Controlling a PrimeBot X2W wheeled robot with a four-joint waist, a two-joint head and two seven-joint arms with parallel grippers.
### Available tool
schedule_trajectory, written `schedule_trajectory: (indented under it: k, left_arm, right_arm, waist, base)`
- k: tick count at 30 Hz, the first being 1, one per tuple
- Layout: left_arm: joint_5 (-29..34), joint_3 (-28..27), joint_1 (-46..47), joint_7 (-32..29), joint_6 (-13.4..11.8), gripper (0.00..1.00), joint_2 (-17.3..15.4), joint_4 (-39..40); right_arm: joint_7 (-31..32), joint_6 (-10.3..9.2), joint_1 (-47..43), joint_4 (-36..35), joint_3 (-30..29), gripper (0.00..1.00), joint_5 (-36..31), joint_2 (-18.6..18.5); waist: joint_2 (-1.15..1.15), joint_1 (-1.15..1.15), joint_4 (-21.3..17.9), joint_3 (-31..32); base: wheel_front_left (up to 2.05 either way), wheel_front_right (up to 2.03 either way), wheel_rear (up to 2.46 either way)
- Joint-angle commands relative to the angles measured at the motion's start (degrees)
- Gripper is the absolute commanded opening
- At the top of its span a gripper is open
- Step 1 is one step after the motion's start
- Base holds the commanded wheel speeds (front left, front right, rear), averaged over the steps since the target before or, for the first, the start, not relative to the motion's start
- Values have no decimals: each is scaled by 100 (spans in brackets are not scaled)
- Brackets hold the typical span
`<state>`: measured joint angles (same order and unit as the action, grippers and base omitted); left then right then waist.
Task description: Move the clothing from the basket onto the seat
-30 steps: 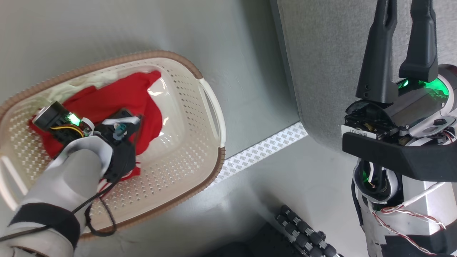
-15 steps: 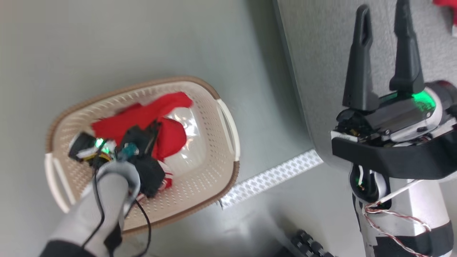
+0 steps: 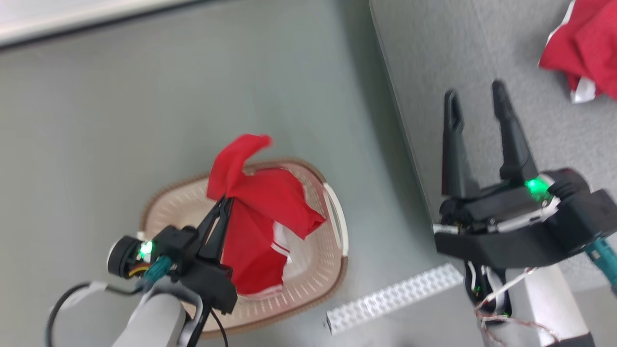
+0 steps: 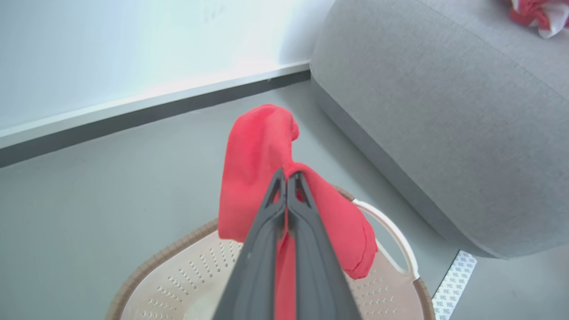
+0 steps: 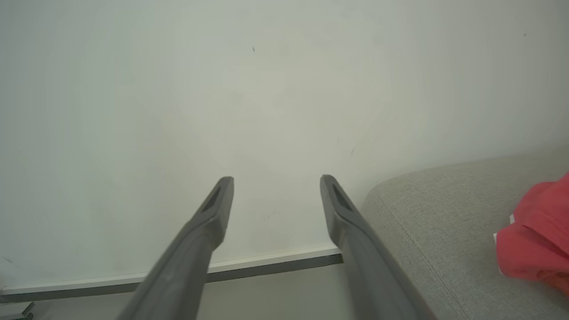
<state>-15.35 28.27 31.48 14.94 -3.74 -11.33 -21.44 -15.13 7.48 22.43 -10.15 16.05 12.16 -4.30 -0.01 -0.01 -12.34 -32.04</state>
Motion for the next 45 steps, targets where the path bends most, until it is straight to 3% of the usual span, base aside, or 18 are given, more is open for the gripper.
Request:
schedule_trajectory:
  k: [1, 8, 24, 32, 45]
  left_arm:
    - [-85, -97, -224, 31, -1, 0, 12, 221]
    - [-300, -452, -819, 31, 76, 0, 26, 1110]
    - [-345, -499, -936, -45, 69, 0, -51, 1723]
    - [-310, -353, -660, -135, 100, 0, 50, 1831]
    - [-188, 261, 245, -204, 349, 0, 564, 1661]
  right_arm:
    - [-8, 3, -162, 48, 43, 100, -40, -62]
    - [-9, 3, -651, 450, 235, 100, 40, -188]
    - [-9, 3, -1460, 1170, 718, 100, 332, -383]
    - [-9, 3, -1496, 1240, 1129, 100, 463, -492]
    - [-9, 3, -1044, 1538, 1891, 100, 473, -565]
  waist:
    - [1, 1, 415, 837]
    - [1, 1, 477, 1581]
    - [1, 1, 387, 2990]
    - [1, 1, 343, 3172]
    - [1, 1, 294, 3290]
  base:
    - [0, 0, 0]
    - [0, 0, 0]
    - [0, 0, 0]
    - [0, 0, 0]
    - [0, 0, 0]
